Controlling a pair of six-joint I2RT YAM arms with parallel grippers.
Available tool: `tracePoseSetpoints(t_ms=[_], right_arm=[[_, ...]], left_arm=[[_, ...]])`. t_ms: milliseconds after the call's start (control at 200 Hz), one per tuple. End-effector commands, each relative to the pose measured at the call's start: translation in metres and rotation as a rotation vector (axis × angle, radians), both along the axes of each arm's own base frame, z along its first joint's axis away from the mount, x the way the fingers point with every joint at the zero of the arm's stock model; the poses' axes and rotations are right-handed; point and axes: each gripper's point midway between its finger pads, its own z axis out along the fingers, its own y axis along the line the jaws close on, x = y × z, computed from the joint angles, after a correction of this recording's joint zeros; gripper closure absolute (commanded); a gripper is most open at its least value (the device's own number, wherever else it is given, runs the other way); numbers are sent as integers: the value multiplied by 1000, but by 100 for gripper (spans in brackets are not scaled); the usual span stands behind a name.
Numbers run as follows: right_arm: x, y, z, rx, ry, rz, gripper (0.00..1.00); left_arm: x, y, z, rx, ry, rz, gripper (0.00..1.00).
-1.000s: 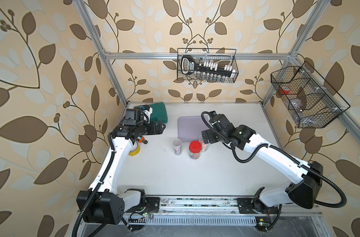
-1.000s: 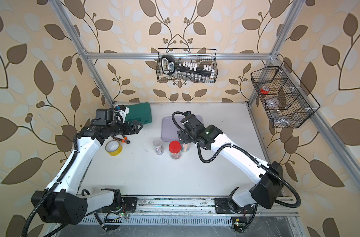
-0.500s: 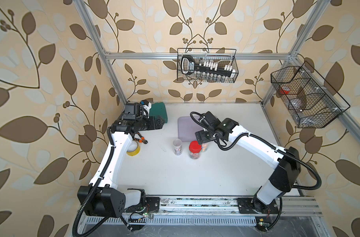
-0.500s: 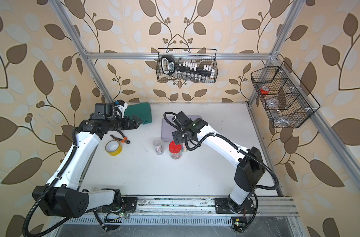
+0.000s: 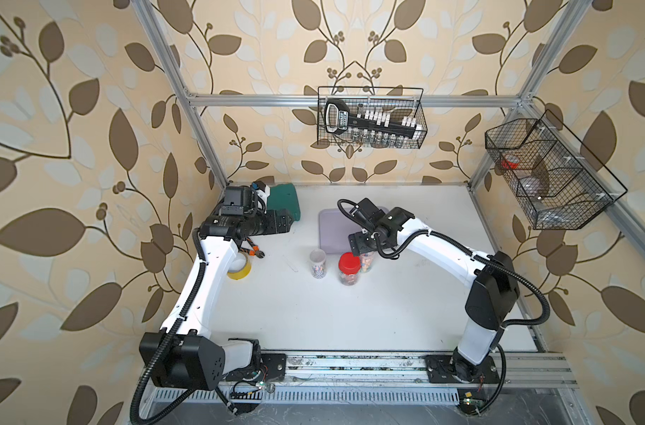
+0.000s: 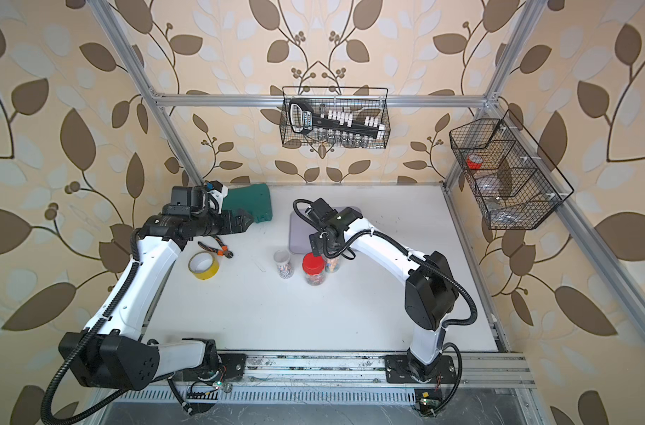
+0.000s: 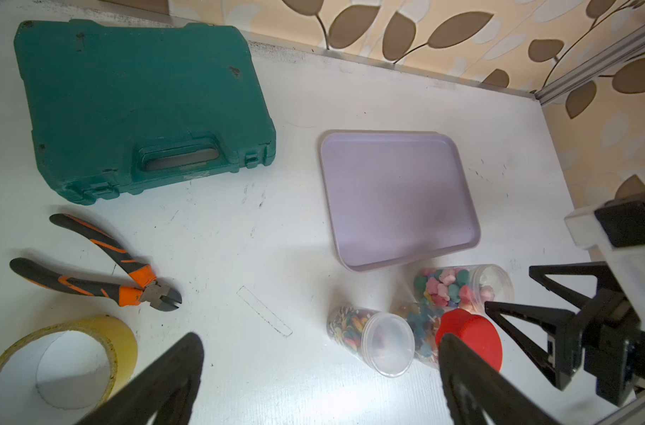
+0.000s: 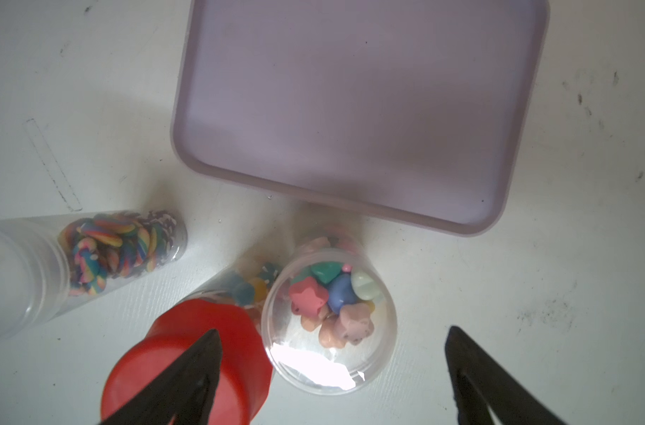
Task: Pour the candies out of the jar
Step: Pick up the jar from the center of the board.
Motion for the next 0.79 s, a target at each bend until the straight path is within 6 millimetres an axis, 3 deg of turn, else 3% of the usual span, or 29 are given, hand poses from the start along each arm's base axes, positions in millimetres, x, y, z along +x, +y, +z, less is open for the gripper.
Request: tracePoseSetpoints(t_ms=[0,790], right_arm=[[6,-7,-7,-9,28,-46,10],[2,-16,-46,-28,129,-61,21]], left_arm=[[1,-3,-3,15,0,-20,1],[1,-1,-4,25,8,-10,1]])
